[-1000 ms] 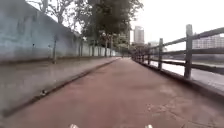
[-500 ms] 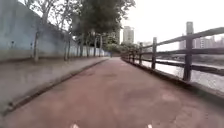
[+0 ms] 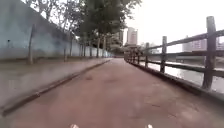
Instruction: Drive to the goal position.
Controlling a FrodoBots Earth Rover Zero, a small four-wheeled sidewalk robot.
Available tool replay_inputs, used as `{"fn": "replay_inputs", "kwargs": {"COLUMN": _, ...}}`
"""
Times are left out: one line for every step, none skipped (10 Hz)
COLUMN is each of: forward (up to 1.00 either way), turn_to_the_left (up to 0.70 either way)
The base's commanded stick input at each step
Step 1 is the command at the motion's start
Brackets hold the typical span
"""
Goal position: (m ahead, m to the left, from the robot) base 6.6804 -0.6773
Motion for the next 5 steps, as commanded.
{"fn": "replay_inputs", "kwargs": {"forward": 1.00, "turn_to_the_left": -0.39}}
{"fn": "replay_inputs", "kwargs": {"forward": 1.00, "turn_to_the_left": -0.40}}
{"fn": "replay_inputs", "kwargs": {"forward": 1.00, "turn_to_the_left": -0.40}}
{"fn": "replay_inputs", "kwargs": {"forward": 1.00, "turn_to_the_left": -0.21}}
{"fn": "replay_inputs", "kwargs": {"forward": 1.00, "turn_to_the_left": 0.00}}
